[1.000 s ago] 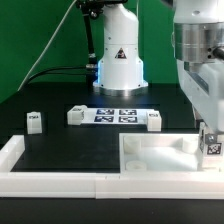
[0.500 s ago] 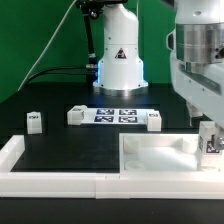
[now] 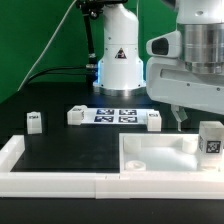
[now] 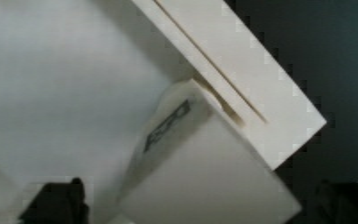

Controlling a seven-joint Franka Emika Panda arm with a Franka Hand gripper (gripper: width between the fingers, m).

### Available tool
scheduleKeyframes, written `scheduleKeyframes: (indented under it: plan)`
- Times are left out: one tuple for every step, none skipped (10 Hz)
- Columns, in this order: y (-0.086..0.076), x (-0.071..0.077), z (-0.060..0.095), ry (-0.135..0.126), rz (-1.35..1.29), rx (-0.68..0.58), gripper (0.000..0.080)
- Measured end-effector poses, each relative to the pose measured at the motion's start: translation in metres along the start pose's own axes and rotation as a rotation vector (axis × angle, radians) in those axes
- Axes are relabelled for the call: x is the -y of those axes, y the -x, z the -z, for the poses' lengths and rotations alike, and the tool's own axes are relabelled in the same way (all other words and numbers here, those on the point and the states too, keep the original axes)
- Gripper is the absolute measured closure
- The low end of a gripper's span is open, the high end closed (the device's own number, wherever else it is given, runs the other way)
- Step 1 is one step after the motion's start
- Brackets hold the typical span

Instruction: Assemble one leg

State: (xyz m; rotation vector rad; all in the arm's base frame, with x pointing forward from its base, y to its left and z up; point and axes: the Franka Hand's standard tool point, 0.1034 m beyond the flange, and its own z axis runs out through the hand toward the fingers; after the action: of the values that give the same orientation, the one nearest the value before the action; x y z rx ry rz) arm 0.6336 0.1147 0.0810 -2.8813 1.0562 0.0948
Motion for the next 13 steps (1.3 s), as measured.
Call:
scheduleKeyframes:
  plan:
    - [0.0023,0.0018,-0.0005,-0.001,0.115,0.002,0.0151]
    - [0.0037,0.003,-0.0009,-0.003,0.178,0.003,0.0151]
    - [0.0021,0.0042,-0.0019,-0.003,0.327,-0.019,0.0151]
    - [0.002,0.0023,-0.0044,0.007,0.475,-0.026,0.0151]
    - [0.0002,0.0009,-0.0041,0.013,0.588,-0.029,0.0151]
    - [-0.0024,-0.0015,-0.0039,0.028,0.722,-0.033,0.0151]
    - [-0.0037,-0.0026,-0.0037,0.038,0.815,-0.035,0.0151]
    - [-0.0034,-0.0024,-0.0038,0.035,0.78,-0.035,0.0151]
    - [-0.0038,-0.0027,-0.0038,0.036,0.78,-0.035,0.0268]
    - [-0.0038,-0.0028,-0.0038,0.036,0.78,-0.035,0.0417]
    - [-0.0038,-0.0028,-0.0038,0.036,0.78,-0.035,0.0417]
    - [-0.0039,-0.0029,-0.004,0.036,0.773,-0.035,0.0508]
    - [-0.0039,-0.0029,-0.004,0.036,0.738,-0.036,0.0508]
